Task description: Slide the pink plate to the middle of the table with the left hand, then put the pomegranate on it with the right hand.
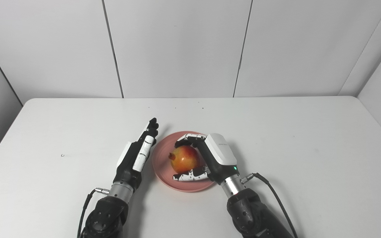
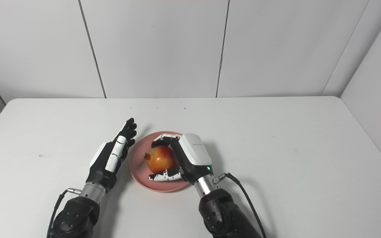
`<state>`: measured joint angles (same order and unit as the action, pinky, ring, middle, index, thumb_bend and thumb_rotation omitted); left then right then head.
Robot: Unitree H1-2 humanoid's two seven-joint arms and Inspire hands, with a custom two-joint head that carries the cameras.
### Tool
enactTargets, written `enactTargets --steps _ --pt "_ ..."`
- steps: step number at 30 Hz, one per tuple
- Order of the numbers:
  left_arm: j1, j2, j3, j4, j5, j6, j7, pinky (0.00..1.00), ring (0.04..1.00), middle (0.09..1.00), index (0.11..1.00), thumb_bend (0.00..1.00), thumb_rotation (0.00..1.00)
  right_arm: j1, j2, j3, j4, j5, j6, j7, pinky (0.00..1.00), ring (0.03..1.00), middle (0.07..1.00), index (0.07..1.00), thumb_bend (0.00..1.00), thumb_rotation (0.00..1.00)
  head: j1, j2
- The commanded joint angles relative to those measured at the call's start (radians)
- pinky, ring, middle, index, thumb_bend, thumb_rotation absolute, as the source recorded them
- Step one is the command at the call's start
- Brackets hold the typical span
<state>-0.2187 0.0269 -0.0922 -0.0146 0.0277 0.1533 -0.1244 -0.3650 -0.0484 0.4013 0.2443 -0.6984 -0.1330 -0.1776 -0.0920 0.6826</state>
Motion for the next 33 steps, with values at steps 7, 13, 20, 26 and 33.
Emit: enactTargets --steps 7,13,20,26,33 --pt "-0.036 -0.005 0.000 -0.028 0.000 -0.005 0.005 1.00 1.000 1.000 1.000 0.59 1.00 -0.013 0.001 -0.001 0.002 -0.002 0.004 0.009 0.58 0.615 0.516 0.477 0.52 0.00 0.002 -0.001" --pt "-0.038 -0.005 0.000 -0.025 0.000 -0.009 0.005 1.00 1.000 1.000 1.000 0.60 1.00 0.001 0.010 -0.012 -0.014 0.013 -0.023 -0.025 0.60 0.655 0.639 0.496 0.51 0.12 0.001 -0.001" --pt "-0.038 -0.005 0.000 -0.028 -0.001 -0.007 0.004 1.00 1.000 1.000 1.000 0.59 1.00 0.012 0.016 -0.021 -0.026 0.050 -0.053 -0.042 0.70 0.755 0.763 0.755 0.56 0.40 0.001 0.000" --pt "-0.040 -0.007 0.003 -0.024 -0.014 -0.013 -0.001 1.00 1.000 1.000 1.000 0.58 1.00 0.017 0.014 -0.022 -0.038 0.059 -0.069 -0.047 0.69 0.760 0.788 0.802 0.57 0.52 0.001 0.001" --pt "-0.040 -0.009 0.006 -0.029 -0.020 -0.002 -0.004 1.00 1.000 1.000 1.000 0.57 1.00 0.019 0.013 -0.027 -0.033 0.065 -0.119 -0.064 0.68 0.752 0.803 0.835 0.58 0.53 0.001 0.002"
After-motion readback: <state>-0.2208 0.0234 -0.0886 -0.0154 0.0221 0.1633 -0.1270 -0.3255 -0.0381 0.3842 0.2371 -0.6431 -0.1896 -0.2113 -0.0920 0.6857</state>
